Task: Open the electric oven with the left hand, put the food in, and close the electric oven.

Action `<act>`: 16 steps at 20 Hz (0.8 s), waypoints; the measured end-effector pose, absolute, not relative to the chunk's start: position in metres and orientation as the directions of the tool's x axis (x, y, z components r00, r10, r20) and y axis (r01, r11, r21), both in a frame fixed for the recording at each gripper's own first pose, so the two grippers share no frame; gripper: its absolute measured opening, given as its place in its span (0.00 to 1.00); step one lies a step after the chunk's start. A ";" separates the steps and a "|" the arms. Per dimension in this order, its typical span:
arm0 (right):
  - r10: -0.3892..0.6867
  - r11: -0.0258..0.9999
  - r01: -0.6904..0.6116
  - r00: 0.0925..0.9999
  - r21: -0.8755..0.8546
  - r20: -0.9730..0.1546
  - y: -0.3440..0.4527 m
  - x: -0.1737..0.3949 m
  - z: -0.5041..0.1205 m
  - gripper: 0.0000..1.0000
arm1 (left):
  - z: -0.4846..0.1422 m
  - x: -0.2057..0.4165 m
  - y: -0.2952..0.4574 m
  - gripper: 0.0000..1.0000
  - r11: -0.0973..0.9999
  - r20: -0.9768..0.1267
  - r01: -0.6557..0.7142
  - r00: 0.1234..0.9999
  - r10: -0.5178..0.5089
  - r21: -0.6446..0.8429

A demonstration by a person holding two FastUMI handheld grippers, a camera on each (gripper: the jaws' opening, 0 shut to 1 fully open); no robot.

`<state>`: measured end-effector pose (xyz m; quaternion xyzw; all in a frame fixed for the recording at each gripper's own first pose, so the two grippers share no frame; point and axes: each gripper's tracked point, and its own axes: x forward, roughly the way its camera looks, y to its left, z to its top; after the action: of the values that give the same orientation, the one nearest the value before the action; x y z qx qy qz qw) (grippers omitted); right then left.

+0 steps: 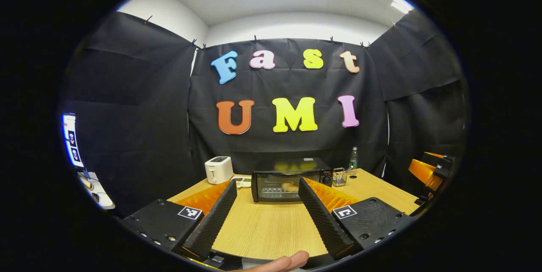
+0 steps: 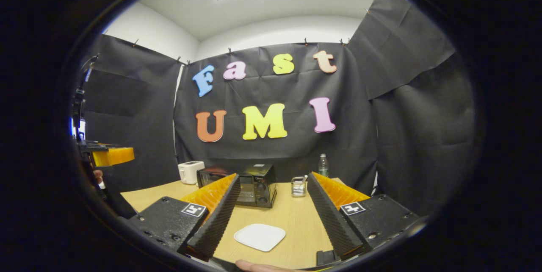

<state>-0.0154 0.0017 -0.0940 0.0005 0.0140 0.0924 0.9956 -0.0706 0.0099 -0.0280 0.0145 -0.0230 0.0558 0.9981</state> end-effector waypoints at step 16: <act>0.174 0.985 -0.173 0.983 0.026 -0.055 -0.001 -0.006 -0.104 0.96 | -0.046 -0.069 0.011 0.96 0.994 0.017 -0.107 0.994 0.106 0.032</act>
<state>-0.0058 -0.0014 -0.1036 0.0106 0.0288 0.0872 0.9957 -0.0688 0.0108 -0.0457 0.0166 -0.0078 0.0532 0.9984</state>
